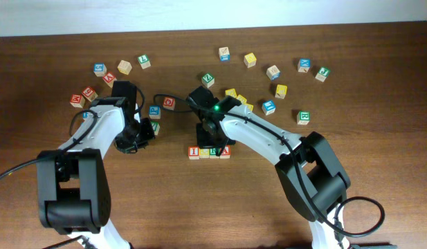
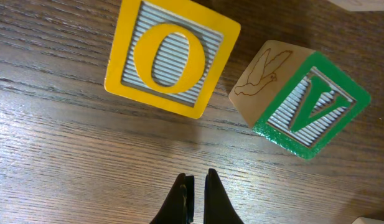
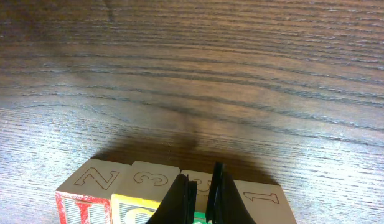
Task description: Spell out ICRA
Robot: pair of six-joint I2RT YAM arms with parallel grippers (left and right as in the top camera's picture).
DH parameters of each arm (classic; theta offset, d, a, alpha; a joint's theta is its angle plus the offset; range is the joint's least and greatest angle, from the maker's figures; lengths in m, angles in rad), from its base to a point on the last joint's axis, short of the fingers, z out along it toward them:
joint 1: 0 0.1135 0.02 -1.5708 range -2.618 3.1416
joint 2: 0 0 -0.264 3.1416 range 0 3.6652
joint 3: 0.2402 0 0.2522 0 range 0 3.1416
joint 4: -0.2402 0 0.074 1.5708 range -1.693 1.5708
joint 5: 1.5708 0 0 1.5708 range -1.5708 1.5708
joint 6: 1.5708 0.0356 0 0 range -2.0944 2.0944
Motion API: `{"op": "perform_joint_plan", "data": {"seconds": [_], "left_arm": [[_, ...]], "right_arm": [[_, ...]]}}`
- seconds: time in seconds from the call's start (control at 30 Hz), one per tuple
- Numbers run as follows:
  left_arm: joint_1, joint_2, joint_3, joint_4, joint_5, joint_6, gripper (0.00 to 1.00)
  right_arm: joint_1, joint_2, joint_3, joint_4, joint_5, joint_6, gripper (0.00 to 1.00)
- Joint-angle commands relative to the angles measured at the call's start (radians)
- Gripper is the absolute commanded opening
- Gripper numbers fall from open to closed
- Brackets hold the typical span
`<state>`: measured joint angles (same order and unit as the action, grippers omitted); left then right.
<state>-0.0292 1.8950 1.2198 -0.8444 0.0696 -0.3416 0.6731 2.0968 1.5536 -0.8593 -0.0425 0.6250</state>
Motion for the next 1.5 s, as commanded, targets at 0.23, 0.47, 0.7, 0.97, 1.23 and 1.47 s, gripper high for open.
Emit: {"op": "perform_joint_plan", "data": {"seconds": [0.23,0.47,0.7,0.97,1.23,1.47], "left_arm": [[0.004,0.01,0.011,-0.002,-0.006,-0.01,0.0],[-0.023,0.011,0.008,0.004,-0.007,-0.01,0.0],[-0.022,0.01,0.008,0.009,-0.041,-0.01,0.0],[0.006,0.011,0.008,0.005,-0.045,-0.01,0.0],[0.006,0.011,0.008,0.005,-0.045,-0.01,0.0],[0.006,0.01,0.008,0.005,-0.049,-0.01,0.0]], "right_arm": [[-0.021,0.005,-0.005,0.052,-0.001,0.004,0.05],[-0.114,0.004,0.001,0.082,-0.177,-0.022,0.04],[-0.031,0.005,0.0,0.088,-0.143,-0.021,0.04],[-0.011,0.005,0.0,0.069,-0.134,-0.021,0.04],[-0.011,0.005,0.0,0.126,-0.134,-0.021,0.04],[-0.011,0.005,0.0,0.087,-0.135,-0.021,0.04]]}}
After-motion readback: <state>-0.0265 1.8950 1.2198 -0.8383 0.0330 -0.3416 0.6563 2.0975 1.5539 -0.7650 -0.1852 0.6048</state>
